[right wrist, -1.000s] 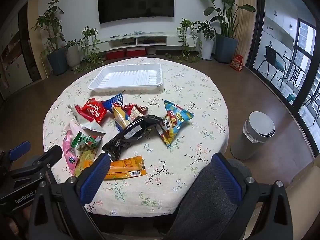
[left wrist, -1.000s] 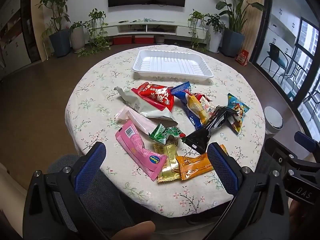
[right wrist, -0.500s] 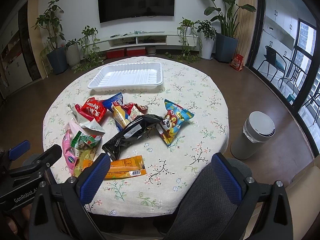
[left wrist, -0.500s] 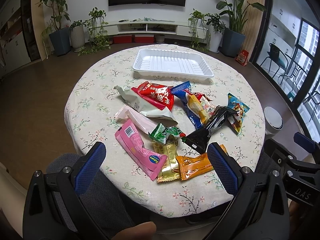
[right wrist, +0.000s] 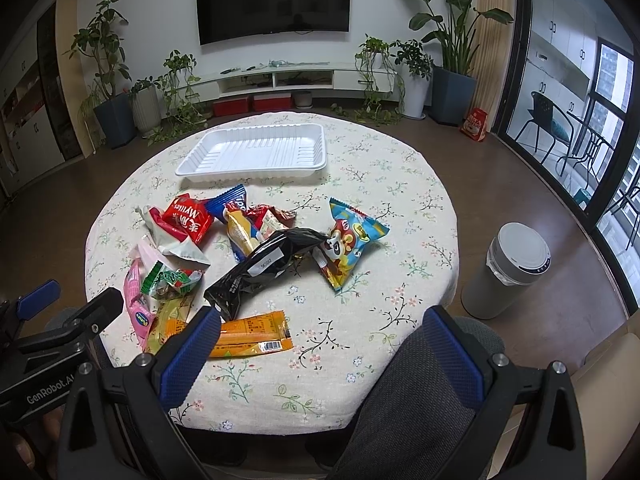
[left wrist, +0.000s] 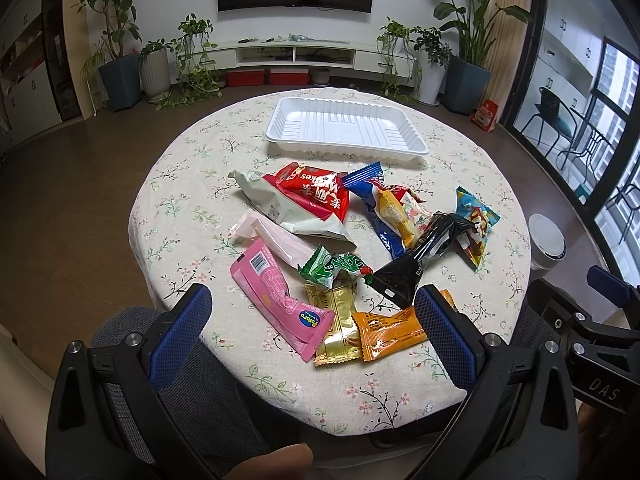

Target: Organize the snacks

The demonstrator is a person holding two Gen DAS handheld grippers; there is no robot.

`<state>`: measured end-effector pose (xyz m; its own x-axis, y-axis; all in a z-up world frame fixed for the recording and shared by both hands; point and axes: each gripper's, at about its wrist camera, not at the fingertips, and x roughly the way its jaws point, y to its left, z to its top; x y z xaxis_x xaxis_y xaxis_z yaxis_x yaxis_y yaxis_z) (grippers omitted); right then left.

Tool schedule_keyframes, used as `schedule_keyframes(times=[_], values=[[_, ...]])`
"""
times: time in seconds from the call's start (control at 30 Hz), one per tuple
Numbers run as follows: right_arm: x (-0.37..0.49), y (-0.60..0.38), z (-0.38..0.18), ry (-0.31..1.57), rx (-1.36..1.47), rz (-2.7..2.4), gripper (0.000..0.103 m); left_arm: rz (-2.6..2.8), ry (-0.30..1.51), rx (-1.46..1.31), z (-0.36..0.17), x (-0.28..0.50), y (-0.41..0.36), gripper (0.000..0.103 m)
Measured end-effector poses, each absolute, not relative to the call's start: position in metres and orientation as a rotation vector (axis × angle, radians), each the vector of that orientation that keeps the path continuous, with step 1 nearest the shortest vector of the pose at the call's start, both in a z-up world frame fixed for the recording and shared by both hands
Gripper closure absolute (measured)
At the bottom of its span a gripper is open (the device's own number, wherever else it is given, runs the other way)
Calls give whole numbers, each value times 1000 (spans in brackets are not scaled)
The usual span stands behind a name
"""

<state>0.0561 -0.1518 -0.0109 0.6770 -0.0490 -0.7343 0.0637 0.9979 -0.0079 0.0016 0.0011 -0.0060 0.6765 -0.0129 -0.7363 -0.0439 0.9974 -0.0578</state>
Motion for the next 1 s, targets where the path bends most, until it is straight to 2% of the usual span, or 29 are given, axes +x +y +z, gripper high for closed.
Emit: schedule_keyframes(times=[1.0], values=[[57, -148, -19, 832, 17, -61, 0, 16, 831, -74, -7, 3, 2, 0]])
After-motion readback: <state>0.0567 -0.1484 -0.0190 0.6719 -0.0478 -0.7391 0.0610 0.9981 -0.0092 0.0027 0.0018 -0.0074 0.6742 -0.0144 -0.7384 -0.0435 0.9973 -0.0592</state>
